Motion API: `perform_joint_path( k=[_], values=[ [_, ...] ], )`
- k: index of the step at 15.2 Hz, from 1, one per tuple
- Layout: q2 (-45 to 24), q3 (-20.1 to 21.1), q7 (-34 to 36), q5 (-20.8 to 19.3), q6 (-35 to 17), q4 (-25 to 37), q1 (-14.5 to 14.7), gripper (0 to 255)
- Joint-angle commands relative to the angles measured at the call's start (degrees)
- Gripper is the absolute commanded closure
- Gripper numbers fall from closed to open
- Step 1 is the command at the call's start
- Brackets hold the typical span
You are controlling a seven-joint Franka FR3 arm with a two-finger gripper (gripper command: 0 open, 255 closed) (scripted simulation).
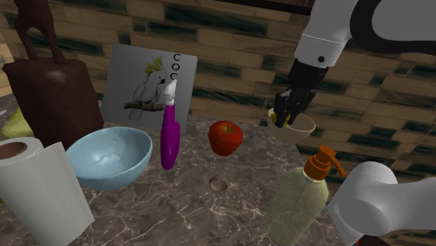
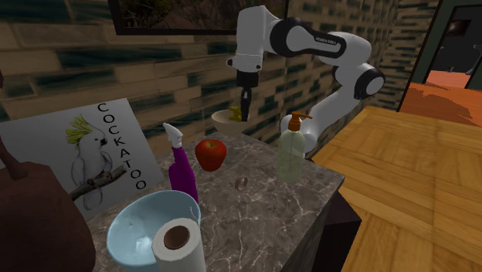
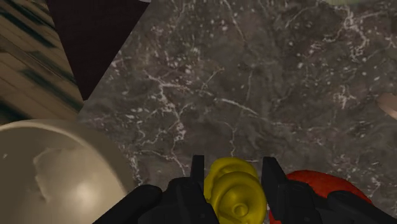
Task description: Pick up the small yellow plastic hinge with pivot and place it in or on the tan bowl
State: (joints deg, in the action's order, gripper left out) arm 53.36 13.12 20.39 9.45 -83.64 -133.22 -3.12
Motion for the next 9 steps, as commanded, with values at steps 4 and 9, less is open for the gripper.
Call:
perform_joint_path(
  k=[4,9],
  values=[
    [-1.53,-0.42,0.13,-0.47,3.02,4.53,-0.29,255],
    [-1.54,-7.21,-6.65,-5.55,2.82,3.76,-1.68,255]
  ],
)
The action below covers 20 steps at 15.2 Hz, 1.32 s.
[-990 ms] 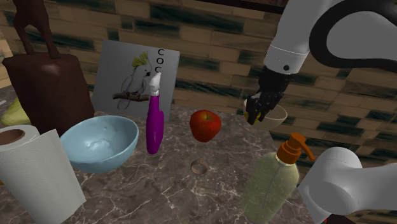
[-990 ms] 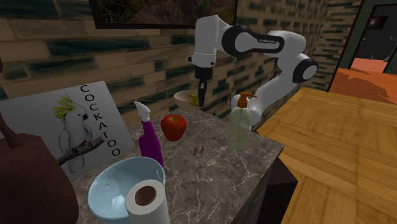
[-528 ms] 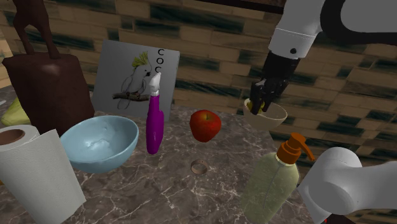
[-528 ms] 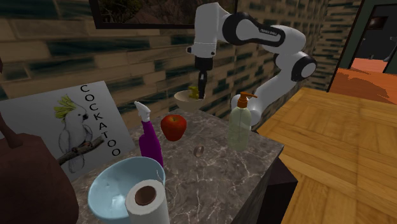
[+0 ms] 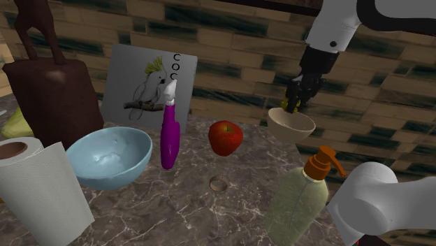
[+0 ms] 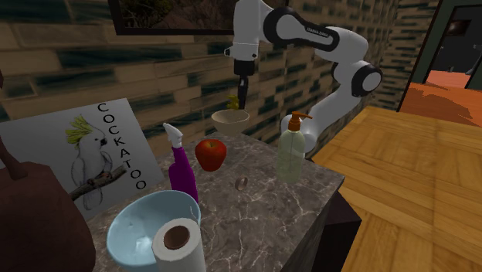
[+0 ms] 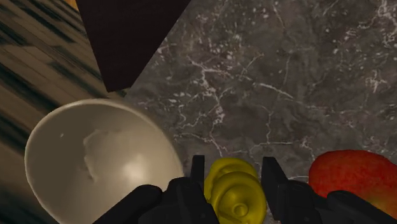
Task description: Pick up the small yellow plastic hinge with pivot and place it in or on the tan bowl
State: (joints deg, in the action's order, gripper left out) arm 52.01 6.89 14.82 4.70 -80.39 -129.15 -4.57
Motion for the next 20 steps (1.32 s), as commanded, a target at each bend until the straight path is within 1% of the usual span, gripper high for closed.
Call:
perform_joint_path(
  k=[1,9,20],
  values=[
    [-0.37,-2.33,-2.43,-1.82,-0.53,-0.28,-0.52,255],
    [-4.07,-12.74,-12.87,-9.32,-2.07,2.04,-2.72,255],
    [-0.61,-13.19,-12.64,-9.84,-9.27,-8.62,-3.03,255]
  ],
)
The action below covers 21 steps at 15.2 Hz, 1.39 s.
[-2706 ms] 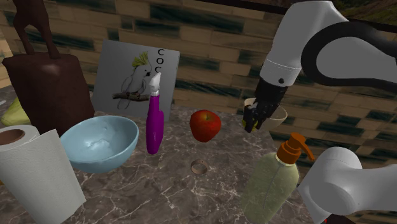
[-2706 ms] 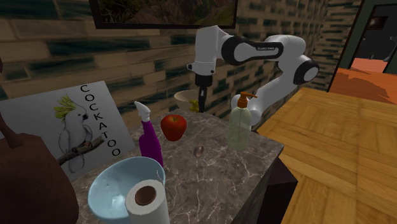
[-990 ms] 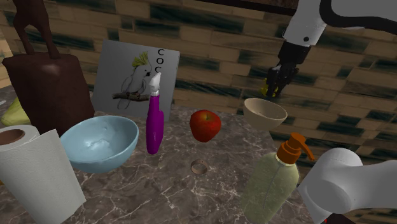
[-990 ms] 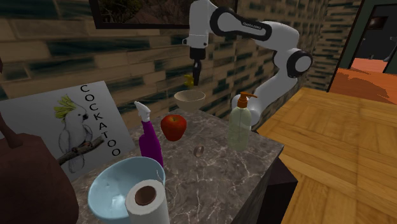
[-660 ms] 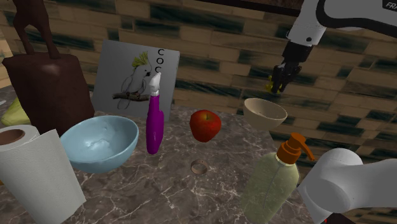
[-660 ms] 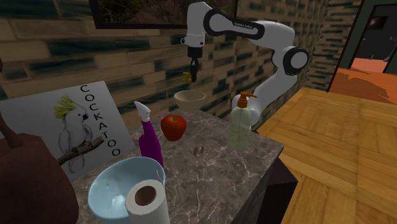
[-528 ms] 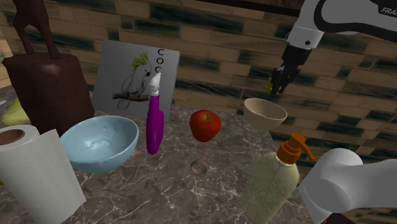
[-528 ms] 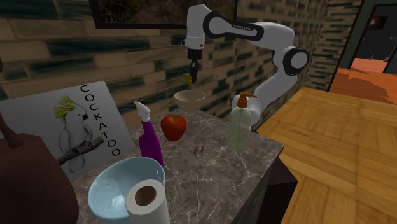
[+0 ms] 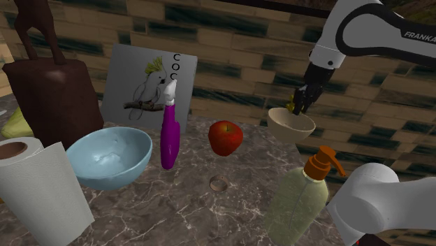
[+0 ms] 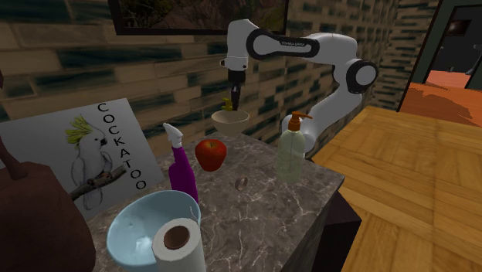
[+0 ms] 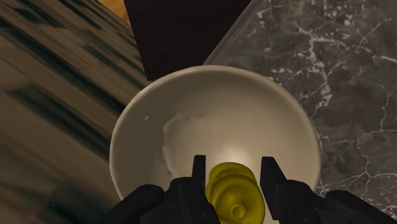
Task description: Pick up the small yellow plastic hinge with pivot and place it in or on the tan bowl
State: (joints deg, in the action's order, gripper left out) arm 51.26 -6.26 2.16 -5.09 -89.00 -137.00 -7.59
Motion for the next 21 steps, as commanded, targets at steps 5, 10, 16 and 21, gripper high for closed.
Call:
perform_joint_path(
  k=[5,10,16,21],
  values=[
    [0.95,-0.21,0.07,-0.23,-2.82,-3.75,-0.12,255],
    [0.95,-0.21,0.07,-0.23,-2.82,-3.75,-0.12,255],
    [0.95,-0.21,0.07,-0.23,-2.82,-3.75,-0.12,0],
    [-1.21,0.28,-0.08,0.26,3.64,4.88,0.13,0]
  ],
)
